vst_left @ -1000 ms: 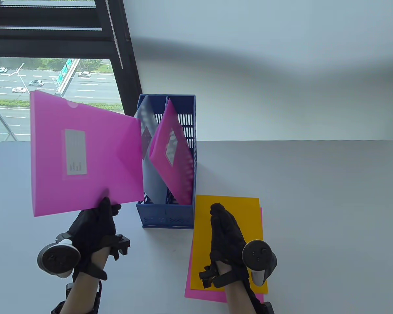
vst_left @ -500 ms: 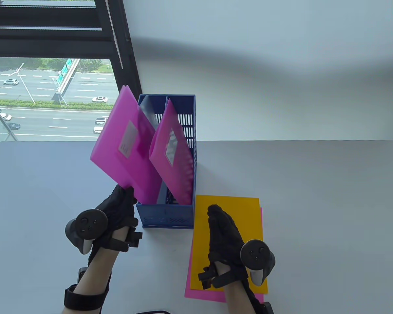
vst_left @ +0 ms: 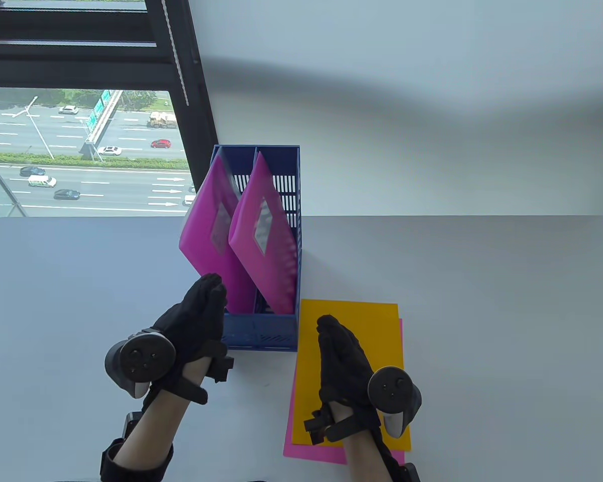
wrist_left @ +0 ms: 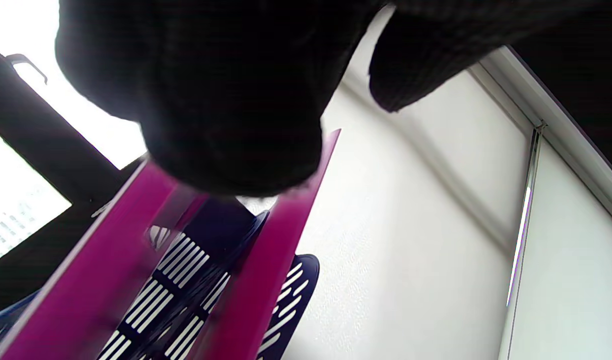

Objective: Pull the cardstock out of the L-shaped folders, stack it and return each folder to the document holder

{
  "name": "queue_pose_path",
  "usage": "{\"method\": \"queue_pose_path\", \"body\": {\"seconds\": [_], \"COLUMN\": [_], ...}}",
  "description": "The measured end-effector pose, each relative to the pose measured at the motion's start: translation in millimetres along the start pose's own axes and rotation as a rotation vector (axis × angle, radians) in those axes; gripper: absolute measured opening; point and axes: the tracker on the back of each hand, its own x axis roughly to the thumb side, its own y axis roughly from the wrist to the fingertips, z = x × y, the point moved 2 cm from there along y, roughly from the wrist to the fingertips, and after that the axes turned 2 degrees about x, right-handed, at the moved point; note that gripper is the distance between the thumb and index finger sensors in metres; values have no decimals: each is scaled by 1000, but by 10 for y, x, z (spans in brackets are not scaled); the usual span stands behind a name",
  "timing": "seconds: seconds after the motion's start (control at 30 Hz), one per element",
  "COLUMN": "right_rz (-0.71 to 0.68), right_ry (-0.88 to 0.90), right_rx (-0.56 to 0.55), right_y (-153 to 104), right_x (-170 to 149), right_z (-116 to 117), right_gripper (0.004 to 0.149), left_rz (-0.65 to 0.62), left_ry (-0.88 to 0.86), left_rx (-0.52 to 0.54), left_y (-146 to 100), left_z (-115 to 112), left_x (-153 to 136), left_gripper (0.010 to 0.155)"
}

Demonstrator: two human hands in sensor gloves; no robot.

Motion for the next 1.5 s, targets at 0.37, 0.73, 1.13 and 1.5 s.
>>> {"method": "queue_pose_path", "body": {"seconds": [0.37, 0.73, 1.13, 1.5], "right_rz": [-5, 0, -45, -53], "right_ry": [2, 8, -44, -52], "right_rx": [4, 9, 50, 86], "right_y": [5, 8, 15, 24], "right_x": [4, -21, 34, 54], "right_z": [-1, 2, 42, 78], "right_gripper": [46, 46, 46, 45], "left_rz": [190, 366, 208, 30], "left_ry": [32, 22, 22, -78], "left_rx": [-154, -206, -35, 171], "left_y": [302, 377, 299, 274], "left_z": [-514, -860, -675, 93], "left_x": [-38, -259, -128, 161], "left_gripper": [75, 52, 44, 43]}}
